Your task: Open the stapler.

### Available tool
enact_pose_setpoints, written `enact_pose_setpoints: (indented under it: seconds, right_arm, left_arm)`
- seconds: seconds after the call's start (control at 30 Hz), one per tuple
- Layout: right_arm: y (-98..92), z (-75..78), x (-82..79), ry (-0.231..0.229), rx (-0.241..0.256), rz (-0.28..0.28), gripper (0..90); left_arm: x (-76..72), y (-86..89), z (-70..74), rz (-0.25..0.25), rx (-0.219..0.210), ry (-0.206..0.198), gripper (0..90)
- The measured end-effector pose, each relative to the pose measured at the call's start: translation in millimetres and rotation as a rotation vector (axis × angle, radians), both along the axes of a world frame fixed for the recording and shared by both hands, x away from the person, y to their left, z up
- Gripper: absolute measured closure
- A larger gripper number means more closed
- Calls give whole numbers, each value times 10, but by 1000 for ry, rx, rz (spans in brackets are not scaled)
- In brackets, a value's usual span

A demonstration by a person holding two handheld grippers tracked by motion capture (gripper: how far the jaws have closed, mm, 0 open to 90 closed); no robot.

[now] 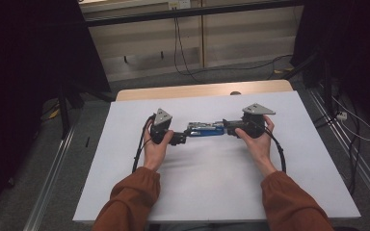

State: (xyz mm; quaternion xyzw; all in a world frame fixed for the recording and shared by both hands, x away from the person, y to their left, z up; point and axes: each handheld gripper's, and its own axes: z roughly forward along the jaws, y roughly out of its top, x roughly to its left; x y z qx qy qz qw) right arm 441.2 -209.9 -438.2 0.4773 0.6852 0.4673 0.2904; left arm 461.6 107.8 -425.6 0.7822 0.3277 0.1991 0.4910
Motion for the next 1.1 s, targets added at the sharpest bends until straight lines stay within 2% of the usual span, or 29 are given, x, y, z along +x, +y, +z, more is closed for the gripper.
enact_pose_setpoints:
  seconds: [0.07, 0.17, 0.3, 0.4, 0.63, 0.83, 1.1]
  right_arm:
    - [-21, 12, -16, 4, -4, 7, 57]
    - [-47, 34, -38, 6, -1, 13, 51]
    - [-105, 76, -99, -3, -11, 13, 57]
    - [-160, 100, -149, -11, -14, 6, 64]
    - [-317, 141, -227, -13, -6, -14, 71]
    - [-408, 139, -338, -2, -34, 4, 80]
    - [-545, 143, -482, 11, -30, 6, 84]
  left_arm:
    - [-25, 44, 7, 9, -21, 1, 31]
    - [-63, 96, 23, -2, -19, -5, 31]
    - [-113, 158, 20, 28, -18, -14, 32]
    - [-146, 187, 13, 56, 11, -26, 36]
    - [-253, 287, -7, 51, -24, -6, 34]
    - [-324, 379, -4, 56, -34, -12, 34]
    - [-431, 477, -4, 63, -41, -18, 33]
